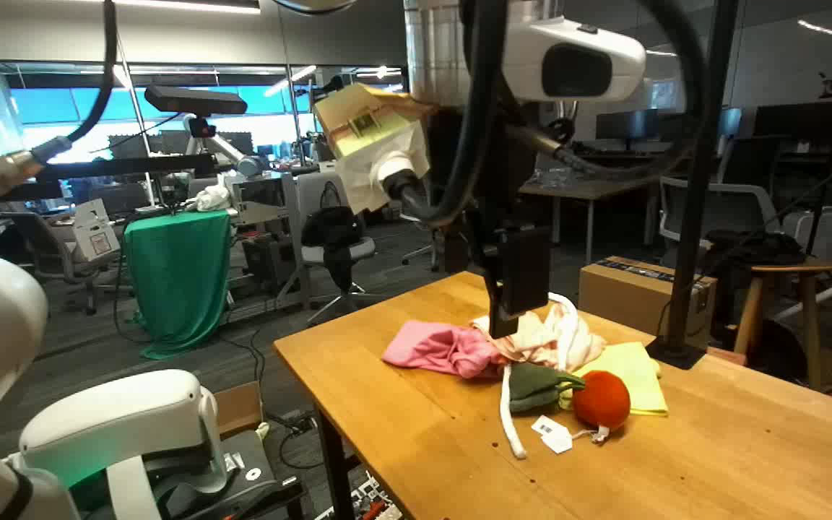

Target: Spread the cloths and the objects across the table

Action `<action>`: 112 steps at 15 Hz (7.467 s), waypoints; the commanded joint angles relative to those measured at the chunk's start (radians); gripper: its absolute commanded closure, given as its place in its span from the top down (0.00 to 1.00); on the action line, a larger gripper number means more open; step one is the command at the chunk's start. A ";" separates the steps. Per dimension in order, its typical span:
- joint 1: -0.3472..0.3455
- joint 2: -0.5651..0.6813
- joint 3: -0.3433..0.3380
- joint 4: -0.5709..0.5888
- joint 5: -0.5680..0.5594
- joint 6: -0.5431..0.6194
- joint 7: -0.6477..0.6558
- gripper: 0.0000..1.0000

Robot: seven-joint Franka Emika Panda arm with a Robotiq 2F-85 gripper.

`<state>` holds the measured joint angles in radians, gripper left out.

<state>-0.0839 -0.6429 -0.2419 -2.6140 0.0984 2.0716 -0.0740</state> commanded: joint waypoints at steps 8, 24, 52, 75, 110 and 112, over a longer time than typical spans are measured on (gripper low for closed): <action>-0.006 0.020 0.028 0.000 0.015 0.031 -0.032 1.00; 0.248 0.310 0.056 0.020 0.178 0.575 -0.331 1.00; 0.065 0.897 0.250 0.340 0.139 0.729 -0.142 1.00; 0.087 1.100 0.170 0.498 -0.049 0.770 0.149 1.00; 0.170 1.066 0.080 0.478 -0.126 0.711 0.263 0.08; 0.165 1.052 0.081 0.470 -0.122 0.717 0.268 0.09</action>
<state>0.0771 0.4528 -0.1506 -2.1258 0.0030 2.8047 0.1559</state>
